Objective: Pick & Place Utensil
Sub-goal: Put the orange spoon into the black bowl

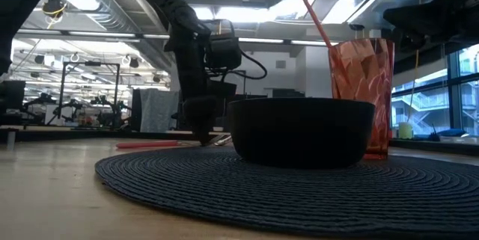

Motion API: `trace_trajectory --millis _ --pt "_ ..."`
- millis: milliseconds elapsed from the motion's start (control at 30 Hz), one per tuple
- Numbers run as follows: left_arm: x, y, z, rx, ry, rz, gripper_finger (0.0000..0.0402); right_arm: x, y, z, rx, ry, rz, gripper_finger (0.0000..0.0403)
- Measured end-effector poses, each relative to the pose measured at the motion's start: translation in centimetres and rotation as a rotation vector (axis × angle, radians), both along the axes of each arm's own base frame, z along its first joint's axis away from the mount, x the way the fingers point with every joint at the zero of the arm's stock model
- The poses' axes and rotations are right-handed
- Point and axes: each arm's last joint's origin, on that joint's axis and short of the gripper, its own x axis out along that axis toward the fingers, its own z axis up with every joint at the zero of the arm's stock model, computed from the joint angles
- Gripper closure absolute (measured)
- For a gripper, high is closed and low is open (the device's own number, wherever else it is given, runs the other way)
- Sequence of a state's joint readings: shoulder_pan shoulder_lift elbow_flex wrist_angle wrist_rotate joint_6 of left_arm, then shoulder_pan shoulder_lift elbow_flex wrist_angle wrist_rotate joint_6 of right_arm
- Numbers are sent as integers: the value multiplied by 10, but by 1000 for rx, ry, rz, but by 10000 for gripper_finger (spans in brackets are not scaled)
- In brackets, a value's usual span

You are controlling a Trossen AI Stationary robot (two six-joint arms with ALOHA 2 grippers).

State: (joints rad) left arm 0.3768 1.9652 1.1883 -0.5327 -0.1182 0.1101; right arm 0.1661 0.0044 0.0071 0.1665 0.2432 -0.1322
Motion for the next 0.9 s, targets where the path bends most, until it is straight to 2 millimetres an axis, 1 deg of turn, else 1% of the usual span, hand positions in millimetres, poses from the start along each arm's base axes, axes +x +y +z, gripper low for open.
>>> trace_trajectory --millis 133,167,200,467,567,700,767,900 --pt "0 0 0 -22 -11 -3 369 0 0 0 0 0 0 393" --pt "0 0 0 -24 -15 -7 384 0 0 0 0 1 0 393" --pt "0 1 0 -25 -16 -11 389 0 0 0 0 1 0 393" --pt "1 1 2 24 -19 -3 395 0 0 -1 -1 7 0 393" --pt "0 0 10 68 -27 3 396 0 0 -1 -1 8 0 393" --pt "-3 -5 17 158 23 1 397 0 0 -1 -1 10 0 393" --pt "-2 -6 24 205 8 2 397 0 0 -1 -1 10 0 393" --pt "0 -13 27 208 5 -16 397 0 0 -1 17 9 3 393"
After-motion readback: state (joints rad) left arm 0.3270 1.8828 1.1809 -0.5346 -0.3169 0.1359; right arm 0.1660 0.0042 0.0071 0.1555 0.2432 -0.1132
